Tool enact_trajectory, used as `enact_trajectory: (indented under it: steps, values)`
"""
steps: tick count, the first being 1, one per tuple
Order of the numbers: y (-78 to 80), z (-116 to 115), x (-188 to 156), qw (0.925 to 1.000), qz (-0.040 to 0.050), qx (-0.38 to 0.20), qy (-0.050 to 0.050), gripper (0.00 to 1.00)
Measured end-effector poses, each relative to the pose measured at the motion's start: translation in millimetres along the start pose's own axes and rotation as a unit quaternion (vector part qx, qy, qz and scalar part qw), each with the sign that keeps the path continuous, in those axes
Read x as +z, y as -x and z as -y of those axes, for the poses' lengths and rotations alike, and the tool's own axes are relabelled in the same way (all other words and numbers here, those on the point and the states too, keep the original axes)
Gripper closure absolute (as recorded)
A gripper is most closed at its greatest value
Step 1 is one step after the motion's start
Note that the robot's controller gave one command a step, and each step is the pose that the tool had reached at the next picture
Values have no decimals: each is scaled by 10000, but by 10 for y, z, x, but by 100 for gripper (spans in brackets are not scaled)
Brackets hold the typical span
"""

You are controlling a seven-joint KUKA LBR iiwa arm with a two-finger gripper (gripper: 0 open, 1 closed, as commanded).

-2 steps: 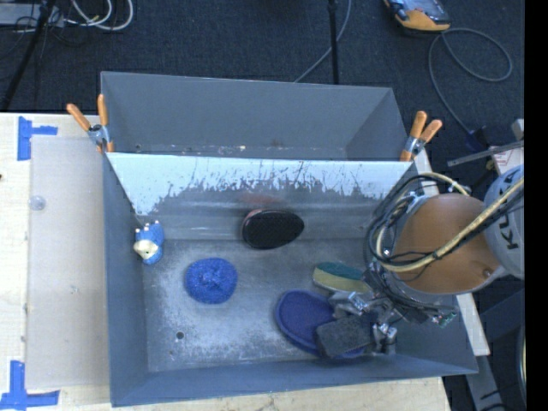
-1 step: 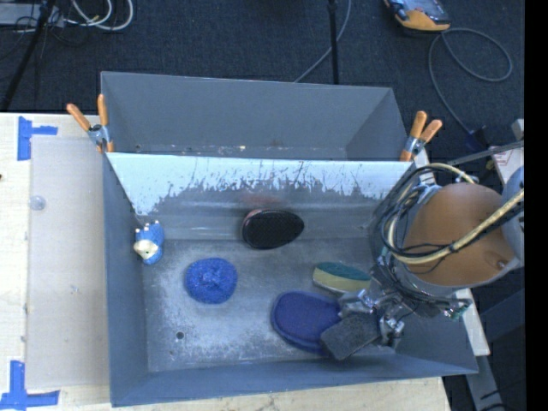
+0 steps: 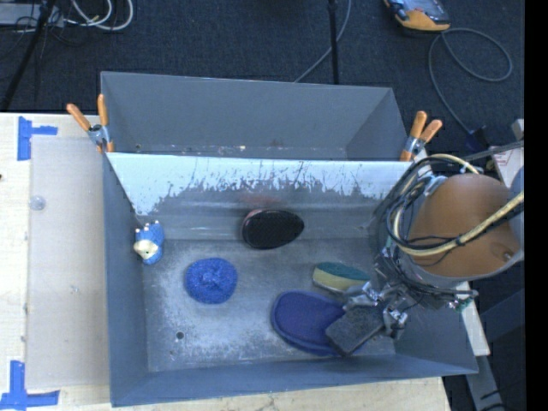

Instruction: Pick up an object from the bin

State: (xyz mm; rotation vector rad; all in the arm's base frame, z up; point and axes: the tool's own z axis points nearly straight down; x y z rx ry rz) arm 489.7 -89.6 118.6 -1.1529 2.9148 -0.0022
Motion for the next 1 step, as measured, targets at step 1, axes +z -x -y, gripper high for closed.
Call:
enact_trajectory:
  steps: [1]
  values:
    - [2, 9, 88, 10000, -27, -44, 39, 100]
